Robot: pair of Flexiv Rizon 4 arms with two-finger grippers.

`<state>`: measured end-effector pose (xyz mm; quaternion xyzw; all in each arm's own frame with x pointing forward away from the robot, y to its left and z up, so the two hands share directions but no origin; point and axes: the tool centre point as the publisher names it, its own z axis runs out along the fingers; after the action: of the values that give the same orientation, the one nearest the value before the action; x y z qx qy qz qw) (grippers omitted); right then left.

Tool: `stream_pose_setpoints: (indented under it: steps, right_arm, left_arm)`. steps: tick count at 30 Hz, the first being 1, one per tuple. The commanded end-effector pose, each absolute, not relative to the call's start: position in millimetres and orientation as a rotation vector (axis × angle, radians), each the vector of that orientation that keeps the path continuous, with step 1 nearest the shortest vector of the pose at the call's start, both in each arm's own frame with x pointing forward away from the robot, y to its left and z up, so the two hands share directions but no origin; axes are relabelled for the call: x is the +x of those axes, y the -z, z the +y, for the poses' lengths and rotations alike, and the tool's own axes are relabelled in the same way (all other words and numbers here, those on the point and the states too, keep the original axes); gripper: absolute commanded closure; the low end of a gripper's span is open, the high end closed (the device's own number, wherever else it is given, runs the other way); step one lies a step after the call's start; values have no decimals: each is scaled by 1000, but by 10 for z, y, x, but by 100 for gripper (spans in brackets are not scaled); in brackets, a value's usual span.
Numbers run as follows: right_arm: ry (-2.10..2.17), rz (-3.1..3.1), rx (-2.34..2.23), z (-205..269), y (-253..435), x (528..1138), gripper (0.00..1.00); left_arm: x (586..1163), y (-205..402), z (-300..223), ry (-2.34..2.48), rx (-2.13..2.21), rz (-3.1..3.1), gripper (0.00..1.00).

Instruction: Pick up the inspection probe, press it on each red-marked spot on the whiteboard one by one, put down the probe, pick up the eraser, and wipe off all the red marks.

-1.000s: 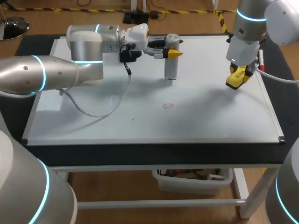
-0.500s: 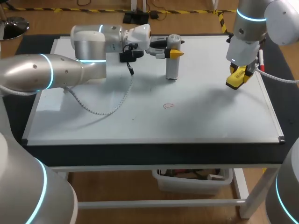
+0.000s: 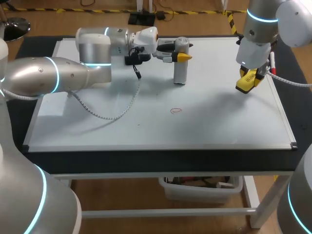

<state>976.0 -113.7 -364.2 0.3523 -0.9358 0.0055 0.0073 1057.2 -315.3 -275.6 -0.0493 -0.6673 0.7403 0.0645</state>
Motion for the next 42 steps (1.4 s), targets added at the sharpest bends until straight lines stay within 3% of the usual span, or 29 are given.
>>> stream_pose_setpoints:
  steps: [1, 24, 42]
  right_arm:
    - [-19, -2923, 1104, -1144, 3635, 9768, 100]
    - [-19, -2923, 1104, -1144, 3635, 9768, 100]
    - [-19, -2923, 1104, -1144, 3635, 9768, 100]
  left_arm:
    - [10621, 2808, -3154, -2226, -170, -2002, 100]
    - [10652, 2621, -3032, -2232, -133, -2026, 100]
    - [10745, 2163, -1898, -2403, 39, -2117, 100]
